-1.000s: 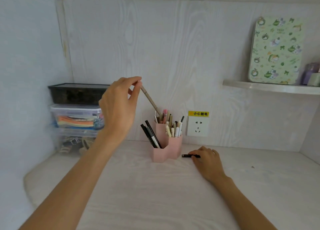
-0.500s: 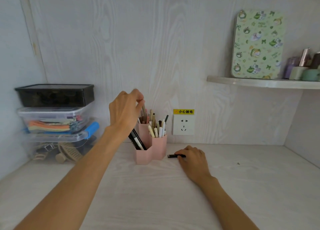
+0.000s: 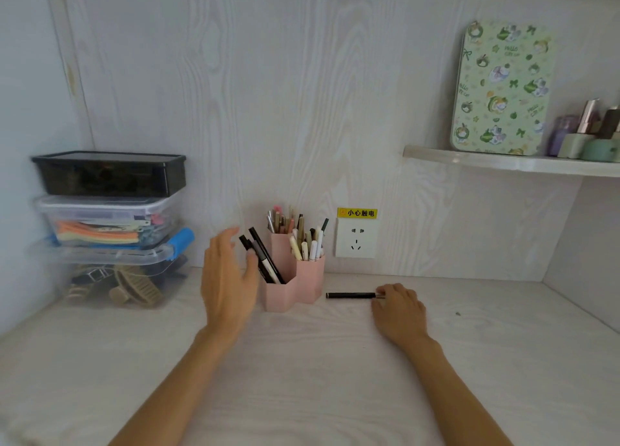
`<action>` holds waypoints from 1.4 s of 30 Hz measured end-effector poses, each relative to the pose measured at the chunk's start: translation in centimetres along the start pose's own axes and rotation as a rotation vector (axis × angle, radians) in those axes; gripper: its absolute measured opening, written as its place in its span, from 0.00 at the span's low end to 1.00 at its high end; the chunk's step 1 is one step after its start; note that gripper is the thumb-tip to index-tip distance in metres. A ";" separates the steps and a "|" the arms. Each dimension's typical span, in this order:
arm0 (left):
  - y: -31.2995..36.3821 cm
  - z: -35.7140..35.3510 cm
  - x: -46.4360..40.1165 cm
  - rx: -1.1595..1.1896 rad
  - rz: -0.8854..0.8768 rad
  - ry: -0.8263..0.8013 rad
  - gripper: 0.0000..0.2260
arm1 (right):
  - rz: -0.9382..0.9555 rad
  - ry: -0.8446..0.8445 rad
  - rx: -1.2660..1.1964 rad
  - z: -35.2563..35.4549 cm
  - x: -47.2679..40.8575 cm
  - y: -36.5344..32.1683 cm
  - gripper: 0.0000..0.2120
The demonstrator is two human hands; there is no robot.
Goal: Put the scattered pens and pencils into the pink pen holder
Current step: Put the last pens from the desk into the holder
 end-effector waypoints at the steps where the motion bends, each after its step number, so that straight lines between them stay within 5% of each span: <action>1: -1.4 -0.2 0.8 0.024 0.066 -0.033 0.19 | -0.011 0.003 -0.017 0.1 0.0 0.3 0.13; 4: -4.6 -1.8 1.9 0.055 0.247 -0.254 0.18 | -0.019 0.015 -0.170 0.9 0.1 0.3 0.07; 8: -5.7 -3.1 2.4 0.158 0.444 -0.385 0.20 | -0.084 0.051 -0.681 3.5 0.3 0.0 0.04; 11: -5.4 -3.3 2.7 0.160 0.440 -0.409 0.21 | -0.054 0.210 -0.925 7.0 0.1 -1.3 0.02; 15: -5.2 -3.2 3.0 0.159 0.390 -0.425 0.18 | 0.010 0.438 -1.093 12.2 -0.3 -4.0 0.13; 19: -5.1 -3.0 3.1 0.192 0.390 -0.418 0.18 | 0.224 0.528 -0.965 15.5 -0.4 -8.7 0.15; 29: -5.4 -3.1 3.0 0.172 0.365 -0.412 0.21 | 0.401 0.319 -0.245 9.2 -1.6 -13.1 0.13; 34: -5.5 -3.1 2.8 0.211 0.379 -0.418 0.25 | 0.284 0.324 -0.610 7.9 -0.6 -9.9 0.16; 38: -5.3 -3.2 2.9 0.185 0.335 -0.400 0.21 | 0.111 -0.035 -0.581 2.0 0.6 -8.6 0.34; 42: -5.6 -3.3 2.7 0.204 0.376 -0.361 0.25 | 0.083 -0.037 -0.600 -0.3 0.2 -8.9 0.24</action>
Point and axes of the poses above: each hand's wrist, its own x-axis away from the middle knuckle, its own z-axis out of the back of the hand, y = z × x, the point moved 7 cm from there along -x, towards the middle knuckle, and after that the axes turned 7 degrees about x, right-handed, at the moved point
